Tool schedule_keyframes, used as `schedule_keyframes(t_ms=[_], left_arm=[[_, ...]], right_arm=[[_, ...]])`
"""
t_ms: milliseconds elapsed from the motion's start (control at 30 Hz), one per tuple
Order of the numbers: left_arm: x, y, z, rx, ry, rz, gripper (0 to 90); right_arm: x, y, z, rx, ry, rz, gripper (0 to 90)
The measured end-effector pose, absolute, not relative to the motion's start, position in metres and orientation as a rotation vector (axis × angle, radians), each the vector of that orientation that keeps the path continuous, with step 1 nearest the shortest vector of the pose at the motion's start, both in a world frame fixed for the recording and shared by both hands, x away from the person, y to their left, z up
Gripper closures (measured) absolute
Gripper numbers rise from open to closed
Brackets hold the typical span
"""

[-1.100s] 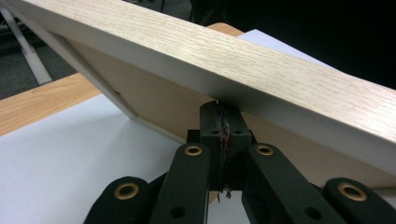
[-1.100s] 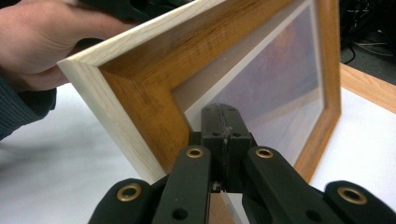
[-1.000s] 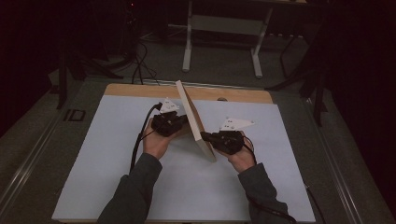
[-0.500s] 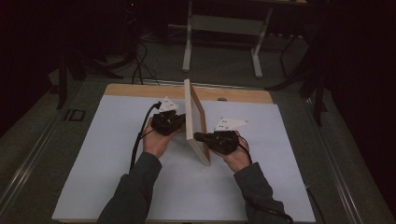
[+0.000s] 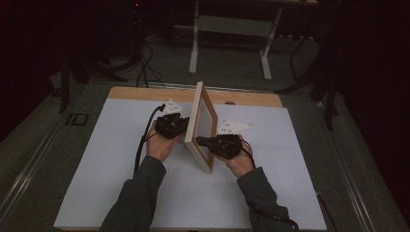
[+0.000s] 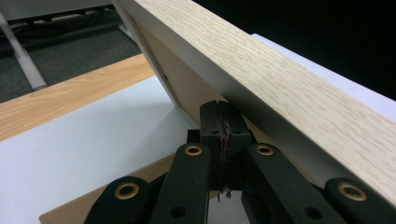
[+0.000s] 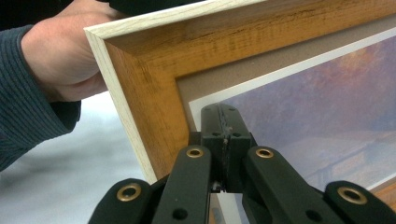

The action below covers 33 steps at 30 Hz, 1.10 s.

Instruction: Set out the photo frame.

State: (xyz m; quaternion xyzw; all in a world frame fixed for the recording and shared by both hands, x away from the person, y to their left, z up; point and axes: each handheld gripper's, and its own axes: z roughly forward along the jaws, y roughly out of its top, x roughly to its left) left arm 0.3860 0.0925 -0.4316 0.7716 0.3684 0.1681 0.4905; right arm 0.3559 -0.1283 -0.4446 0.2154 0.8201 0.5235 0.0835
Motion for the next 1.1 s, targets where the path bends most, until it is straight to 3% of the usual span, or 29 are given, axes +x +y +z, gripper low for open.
schedule_keyframes(t_ms=[700, 1100], left_arm=[[0.371, 0.125, -0.419, 1.752, 0.983, 0.358, 67.6], [0.352, 0.133, -0.411, 1.711, 0.991, 0.260, 47.7]], right_arm=[[0.359, -0.147, -0.450, 0.696, 2.427, 1.483, 84.8], [0.362, -0.159, -0.454, 0.751, 2.411, 1.441, 74.1]])
